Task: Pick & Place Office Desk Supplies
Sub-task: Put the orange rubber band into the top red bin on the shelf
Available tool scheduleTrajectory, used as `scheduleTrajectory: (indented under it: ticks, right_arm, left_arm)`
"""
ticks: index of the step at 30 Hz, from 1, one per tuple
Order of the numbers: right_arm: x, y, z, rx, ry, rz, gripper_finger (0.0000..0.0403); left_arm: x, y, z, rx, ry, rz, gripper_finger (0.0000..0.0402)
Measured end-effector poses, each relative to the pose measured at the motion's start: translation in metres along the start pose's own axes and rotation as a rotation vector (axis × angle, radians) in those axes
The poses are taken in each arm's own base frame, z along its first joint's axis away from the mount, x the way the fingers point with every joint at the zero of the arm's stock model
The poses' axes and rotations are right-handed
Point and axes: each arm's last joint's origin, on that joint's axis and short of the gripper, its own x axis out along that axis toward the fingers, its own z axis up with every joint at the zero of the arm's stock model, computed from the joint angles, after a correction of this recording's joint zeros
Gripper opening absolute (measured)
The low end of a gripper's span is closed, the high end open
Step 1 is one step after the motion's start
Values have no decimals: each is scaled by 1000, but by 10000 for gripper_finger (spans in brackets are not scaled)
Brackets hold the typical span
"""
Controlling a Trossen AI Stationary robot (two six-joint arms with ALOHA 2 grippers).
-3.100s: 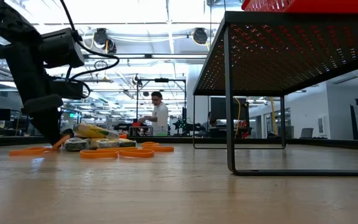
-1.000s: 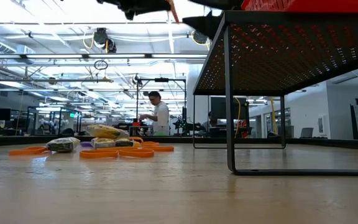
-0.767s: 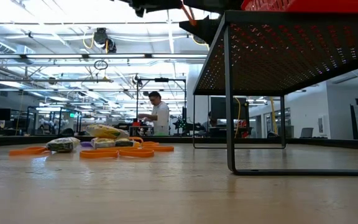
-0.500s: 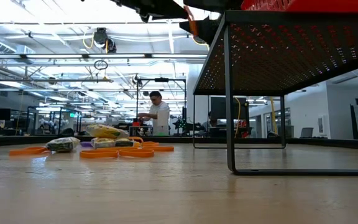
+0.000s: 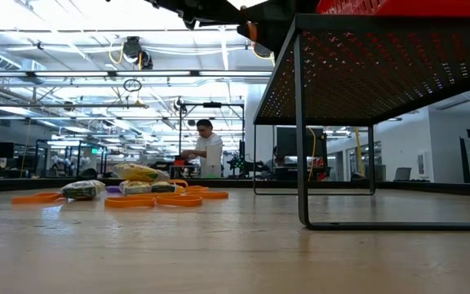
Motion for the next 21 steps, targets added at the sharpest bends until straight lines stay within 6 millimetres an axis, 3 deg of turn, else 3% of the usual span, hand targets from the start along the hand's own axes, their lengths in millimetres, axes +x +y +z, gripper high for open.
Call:
scheduleTrajectory:
  ticks: [11, 16, 21]
  right_arm:
    - [0, 0, -2, -19, 17, -1, 14]
    - [0, 0, -2, -24, 22, -2, 9]
    - [-1, -2, -3, -20, 35, -8, 4]
  left_arm:
    - [0, 0, 0, -19, -1, 1, 18]
    - [0, 0, 0, -97, -6, 2, 25]
    - [-3, -3, 4, -132, -17, -9, 83]
